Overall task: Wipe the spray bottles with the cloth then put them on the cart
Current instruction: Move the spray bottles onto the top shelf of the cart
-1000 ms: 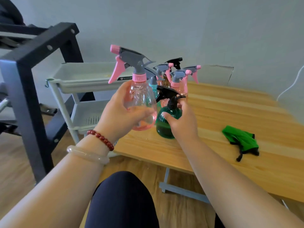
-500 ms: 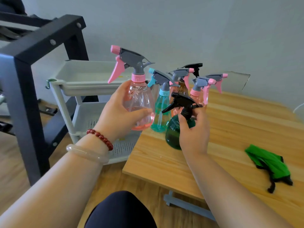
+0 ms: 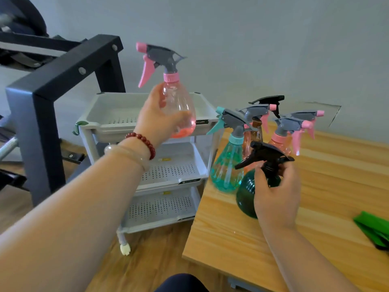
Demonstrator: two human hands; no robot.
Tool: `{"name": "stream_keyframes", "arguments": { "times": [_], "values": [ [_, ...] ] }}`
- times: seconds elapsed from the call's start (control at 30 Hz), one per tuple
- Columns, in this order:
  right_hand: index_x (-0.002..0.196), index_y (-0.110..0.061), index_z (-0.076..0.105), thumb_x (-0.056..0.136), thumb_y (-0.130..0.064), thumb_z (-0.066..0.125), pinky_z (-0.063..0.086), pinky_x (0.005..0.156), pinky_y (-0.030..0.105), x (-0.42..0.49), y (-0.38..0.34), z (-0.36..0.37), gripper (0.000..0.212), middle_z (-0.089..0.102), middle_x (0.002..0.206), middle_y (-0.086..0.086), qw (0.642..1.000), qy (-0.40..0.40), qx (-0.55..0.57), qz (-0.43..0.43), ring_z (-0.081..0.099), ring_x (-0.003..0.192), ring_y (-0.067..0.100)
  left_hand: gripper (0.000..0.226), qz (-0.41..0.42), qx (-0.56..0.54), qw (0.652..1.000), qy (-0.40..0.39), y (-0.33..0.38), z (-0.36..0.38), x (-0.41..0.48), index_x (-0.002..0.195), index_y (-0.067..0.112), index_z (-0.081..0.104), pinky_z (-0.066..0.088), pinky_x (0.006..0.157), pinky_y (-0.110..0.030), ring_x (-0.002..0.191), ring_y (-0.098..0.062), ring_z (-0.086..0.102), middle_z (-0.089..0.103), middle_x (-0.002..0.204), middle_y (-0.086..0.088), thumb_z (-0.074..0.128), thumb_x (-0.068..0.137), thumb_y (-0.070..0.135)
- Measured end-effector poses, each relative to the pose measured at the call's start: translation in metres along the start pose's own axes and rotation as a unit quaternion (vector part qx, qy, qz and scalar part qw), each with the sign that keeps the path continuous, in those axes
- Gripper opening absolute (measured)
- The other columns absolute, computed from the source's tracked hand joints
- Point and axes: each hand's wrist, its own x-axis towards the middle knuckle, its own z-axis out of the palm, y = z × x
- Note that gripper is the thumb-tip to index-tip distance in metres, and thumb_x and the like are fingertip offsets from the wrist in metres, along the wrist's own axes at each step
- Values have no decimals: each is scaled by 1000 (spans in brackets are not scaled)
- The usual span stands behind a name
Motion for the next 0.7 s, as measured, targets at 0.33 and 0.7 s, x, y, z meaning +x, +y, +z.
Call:
{"name": "stream_keyframes", "arguments": {
  "times": [0.33, 0.7],
  "values": [
    [103, -26, 50, 82, -36, 67, 42, 80, 33, -3, 1, 2, 29, 55, 97, -3, 1000, 11, -13, 13, 51, 92, 14, 79, -3, 26, 999, 21, -10, 10, 23, 148, 26, 35, 41, 111, -41, 128, -16, 49, 52, 139, 3, 78, 81, 26],
    [88, -20, 54, 84, -26, 69, 45, 75, 40, 2, 0, 1, 16, 53, 86, -5, 998, -18, -55, 35, 53, 89, 27, 77, 9, 47, 999, 12, 1, 10, 12, 147, 25, 33, 39, 110, -36, 131, -16, 46, 49, 142, 2, 77, 84, 25]
  ]
}}
